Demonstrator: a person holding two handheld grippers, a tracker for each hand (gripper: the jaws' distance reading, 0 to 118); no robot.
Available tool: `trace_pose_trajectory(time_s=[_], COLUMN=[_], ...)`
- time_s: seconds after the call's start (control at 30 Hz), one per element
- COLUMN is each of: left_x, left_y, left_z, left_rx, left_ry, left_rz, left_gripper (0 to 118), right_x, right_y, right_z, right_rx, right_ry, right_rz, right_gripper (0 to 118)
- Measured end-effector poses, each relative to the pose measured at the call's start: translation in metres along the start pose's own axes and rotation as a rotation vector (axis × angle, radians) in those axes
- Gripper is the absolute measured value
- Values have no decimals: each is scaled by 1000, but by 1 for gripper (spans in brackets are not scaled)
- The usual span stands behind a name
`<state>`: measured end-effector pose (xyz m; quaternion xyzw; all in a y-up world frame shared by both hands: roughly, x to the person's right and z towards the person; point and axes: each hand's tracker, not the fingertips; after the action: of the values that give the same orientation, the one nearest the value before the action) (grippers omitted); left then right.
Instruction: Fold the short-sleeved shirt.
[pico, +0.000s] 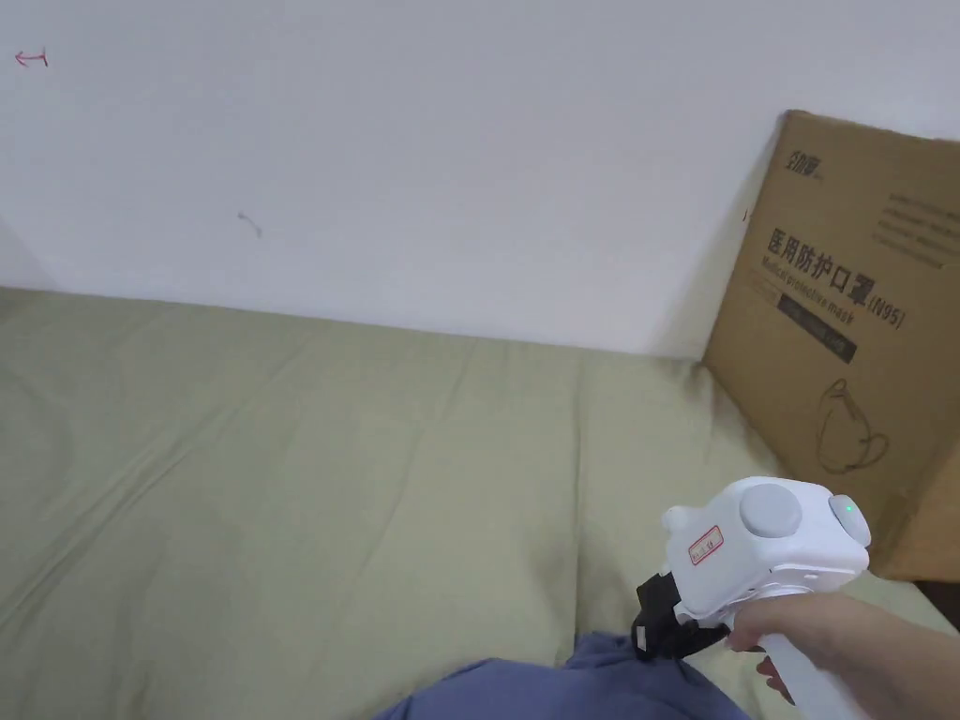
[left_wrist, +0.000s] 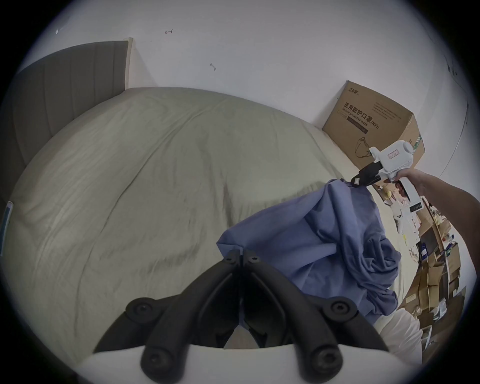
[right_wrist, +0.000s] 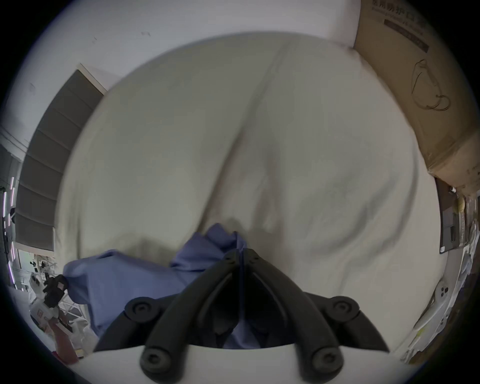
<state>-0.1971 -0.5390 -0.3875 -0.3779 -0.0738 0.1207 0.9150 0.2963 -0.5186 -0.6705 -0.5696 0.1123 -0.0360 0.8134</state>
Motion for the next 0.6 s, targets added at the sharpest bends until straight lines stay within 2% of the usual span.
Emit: trace_pose_trajectory(time_s=[0.1, 0.23, 0.33, 0.4, 0.5, 0.6], left_x=[7, 18, 26, 37, 54, 68], left_y=[8, 36, 72, 100, 148, 195], left_z=[21, 60, 96, 123, 160, 192], left_rx=[41, 111, 168, 209, 287, 324], left_ry=[-19, -35, -108, -116, -106, -107], left_rz=[-6, -35, -52, -61, -127, -128], left_gripper=[0, 0, 0, 0, 0, 0], right_x=[-7, -11, -10, -14, -18, -31], right_y=[-12, -36, -52, -62, -72, -81], right_z=[48, 131, 203, 247, 313, 369], right_rx=[115, 217, 312, 383, 482, 585], right_ry=[-2, 2, 52, 26, 46, 37], right_rz=[11, -36, -29, -23, -57, -45], right_gripper=[1, 1, 1, 1, 1, 1])
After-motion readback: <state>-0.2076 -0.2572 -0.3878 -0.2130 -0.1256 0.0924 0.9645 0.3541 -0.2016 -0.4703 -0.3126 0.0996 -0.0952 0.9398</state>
